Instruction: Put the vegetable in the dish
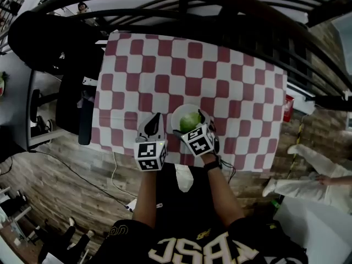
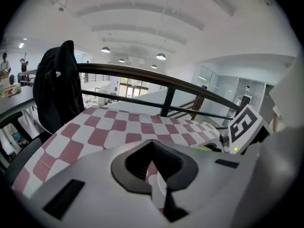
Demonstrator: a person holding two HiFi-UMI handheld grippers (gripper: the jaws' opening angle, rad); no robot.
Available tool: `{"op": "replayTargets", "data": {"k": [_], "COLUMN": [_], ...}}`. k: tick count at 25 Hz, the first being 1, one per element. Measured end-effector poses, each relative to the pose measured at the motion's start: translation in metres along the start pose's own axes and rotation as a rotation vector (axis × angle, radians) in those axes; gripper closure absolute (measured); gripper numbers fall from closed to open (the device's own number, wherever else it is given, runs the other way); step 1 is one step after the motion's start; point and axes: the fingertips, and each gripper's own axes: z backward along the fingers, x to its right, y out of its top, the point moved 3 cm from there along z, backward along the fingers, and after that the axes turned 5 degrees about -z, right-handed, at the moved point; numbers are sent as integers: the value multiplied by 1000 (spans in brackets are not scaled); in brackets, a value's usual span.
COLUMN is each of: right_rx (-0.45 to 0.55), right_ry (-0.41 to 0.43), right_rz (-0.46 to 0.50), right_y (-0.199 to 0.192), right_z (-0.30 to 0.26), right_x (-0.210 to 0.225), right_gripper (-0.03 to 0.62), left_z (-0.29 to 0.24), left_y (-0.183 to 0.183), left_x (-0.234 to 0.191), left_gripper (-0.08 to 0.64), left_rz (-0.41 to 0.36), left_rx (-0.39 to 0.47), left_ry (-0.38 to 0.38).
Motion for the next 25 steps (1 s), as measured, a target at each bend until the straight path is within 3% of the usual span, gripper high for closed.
{"op": "replayTargets", "data": {"k": [9, 15, 20, 25], "right_rx": [-211, -268, -292, -260], "right_ry": [-23, -71, -94, -108], "right_rz": [-6, -43, -16, -13], "right_y": [-7, -12, -16, -7], "right_z": [-25, -35, -38, -39], "right_x": [2, 8, 9, 9], "right_gripper": [29, 29, 29, 31], "left_z": [-11, -15, -16, -15], "left_y": [-3, -2, -5, -7], "left_x": [-1, -2, -3, -4], "left_gripper": [541, 541, 541, 541], "left_rz": [-5, -7, -6, -9], "left_rx": [-27, -42, -44, -44], "left_ry": [-54, -69, -69, -66]}}
